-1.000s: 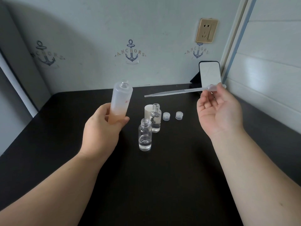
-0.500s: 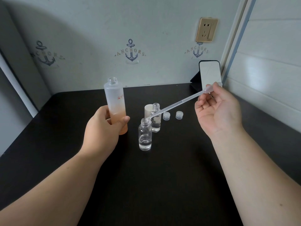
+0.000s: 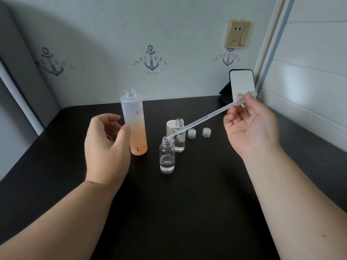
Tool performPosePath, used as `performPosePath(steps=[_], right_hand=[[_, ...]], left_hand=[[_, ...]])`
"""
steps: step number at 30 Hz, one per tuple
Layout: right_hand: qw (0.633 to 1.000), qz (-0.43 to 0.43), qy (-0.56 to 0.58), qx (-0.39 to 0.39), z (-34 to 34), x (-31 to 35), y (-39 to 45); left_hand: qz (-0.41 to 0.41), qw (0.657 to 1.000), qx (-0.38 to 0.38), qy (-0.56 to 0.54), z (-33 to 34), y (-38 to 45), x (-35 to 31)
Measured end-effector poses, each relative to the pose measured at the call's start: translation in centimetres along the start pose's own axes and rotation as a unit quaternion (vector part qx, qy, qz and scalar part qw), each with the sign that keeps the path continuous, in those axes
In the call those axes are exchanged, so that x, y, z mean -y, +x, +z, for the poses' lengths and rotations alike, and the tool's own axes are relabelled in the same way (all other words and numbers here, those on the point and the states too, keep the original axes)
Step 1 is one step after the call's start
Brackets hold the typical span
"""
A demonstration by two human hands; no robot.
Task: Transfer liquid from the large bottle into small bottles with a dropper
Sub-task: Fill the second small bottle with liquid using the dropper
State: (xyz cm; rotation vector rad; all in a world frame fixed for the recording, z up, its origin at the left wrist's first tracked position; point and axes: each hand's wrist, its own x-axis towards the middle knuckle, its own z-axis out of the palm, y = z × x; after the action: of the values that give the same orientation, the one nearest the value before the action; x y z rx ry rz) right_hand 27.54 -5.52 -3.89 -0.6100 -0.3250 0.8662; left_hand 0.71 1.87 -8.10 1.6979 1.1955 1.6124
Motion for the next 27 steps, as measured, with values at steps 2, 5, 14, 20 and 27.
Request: performPosePath(steps=[2,5,14,20,27], right_hand=[[1.000,0.001,-0.001,0.001,0.0,-0.1,0.0],[1.000,-0.001,-0.004,0.003,0.0,-0.1,0.0],[1.000,0.001,-0.014,0.009,-0.1,-0.1,0.2],[1.000,-0.001,-0.007,0.011,-0.1,-0.1,0.3],[1.000,-0.006,0.003,0.021,0.0,-0.1,0.1]], left_hand=[[0.032,0.999,0.018,-0.005,-0.1,-0.5,-0.4],[0.057,0.993,0.097,-0.035,0.2,-1.1,-0.7],[0.070,0.935,0.346,0.023,0.7,-1.0,-0.3],[0.081,0.911,0.387,0.115,1.2,-0.7,0.1],[0.106,0.912,0.380,0.116,1.2,-0.6,0.2]])
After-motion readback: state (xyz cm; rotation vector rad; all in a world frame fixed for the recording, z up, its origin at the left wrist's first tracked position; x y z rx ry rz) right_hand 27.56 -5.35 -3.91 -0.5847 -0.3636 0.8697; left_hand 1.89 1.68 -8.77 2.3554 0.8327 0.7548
